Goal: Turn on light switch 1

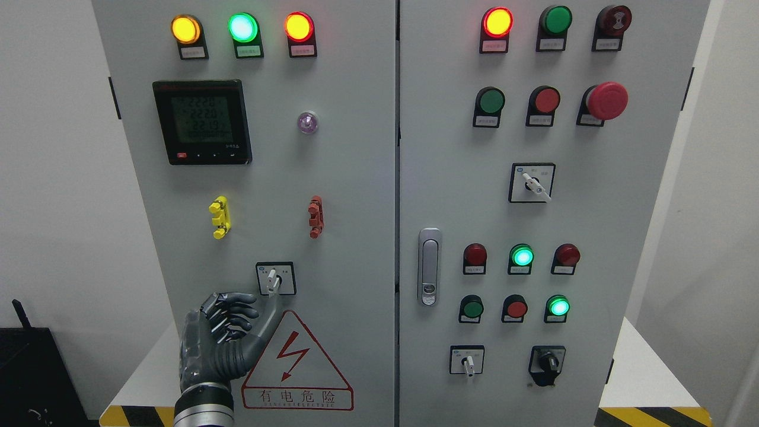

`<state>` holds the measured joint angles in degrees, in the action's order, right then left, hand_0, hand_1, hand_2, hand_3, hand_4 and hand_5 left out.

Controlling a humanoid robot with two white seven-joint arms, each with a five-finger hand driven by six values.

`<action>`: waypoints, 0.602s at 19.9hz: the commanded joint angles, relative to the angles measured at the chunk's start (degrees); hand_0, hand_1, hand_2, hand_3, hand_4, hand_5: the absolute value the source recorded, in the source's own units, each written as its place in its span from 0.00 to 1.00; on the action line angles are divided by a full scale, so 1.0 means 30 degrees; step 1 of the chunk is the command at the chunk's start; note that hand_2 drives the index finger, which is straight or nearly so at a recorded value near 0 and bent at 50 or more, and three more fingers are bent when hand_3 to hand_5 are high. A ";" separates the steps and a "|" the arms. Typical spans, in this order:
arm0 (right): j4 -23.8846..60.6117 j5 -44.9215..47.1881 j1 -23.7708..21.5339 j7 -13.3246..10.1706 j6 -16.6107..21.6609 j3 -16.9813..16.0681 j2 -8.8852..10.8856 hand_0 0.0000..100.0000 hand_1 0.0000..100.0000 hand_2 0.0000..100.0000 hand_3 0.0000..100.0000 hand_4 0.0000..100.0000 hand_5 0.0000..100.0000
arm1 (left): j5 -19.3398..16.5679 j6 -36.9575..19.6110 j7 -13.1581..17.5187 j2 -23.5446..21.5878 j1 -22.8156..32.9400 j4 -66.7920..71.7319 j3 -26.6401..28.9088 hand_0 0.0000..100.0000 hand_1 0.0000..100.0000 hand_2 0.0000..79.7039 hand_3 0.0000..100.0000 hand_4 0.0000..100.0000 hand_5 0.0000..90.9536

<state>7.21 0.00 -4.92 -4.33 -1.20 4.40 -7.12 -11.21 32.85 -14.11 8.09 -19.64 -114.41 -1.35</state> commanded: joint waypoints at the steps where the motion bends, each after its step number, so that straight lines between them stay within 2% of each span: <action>1: 0.0000 0.0469 0.0000 0.0007 -0.0011 0.0000 0.0000 0.00 0.00 0.00 0.00 0.00 0.00 | -0.0013 0.0096 -0.0013 0.0085 -0.0160 0.0374 -0.0340 0.08 0.77 0.66 0.74 0.78 0.76; 12: 0.0000 0.0469 0.0000 0.0007 -0.0011 0.0000 0.0000 0.00 0.00 0.00 0.00 0.00 0.00 | -0.0042 0.0242 -0.0042 0.0144 -0.0424 0.0609 -0.0310 0.11 0.76 0.67 0.74 0.79 0.75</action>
<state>7.21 0.00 -4.92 -4.33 -1.18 4.40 -7.12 -11.31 33.47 -14.23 8.35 -20.60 -113.37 -1.97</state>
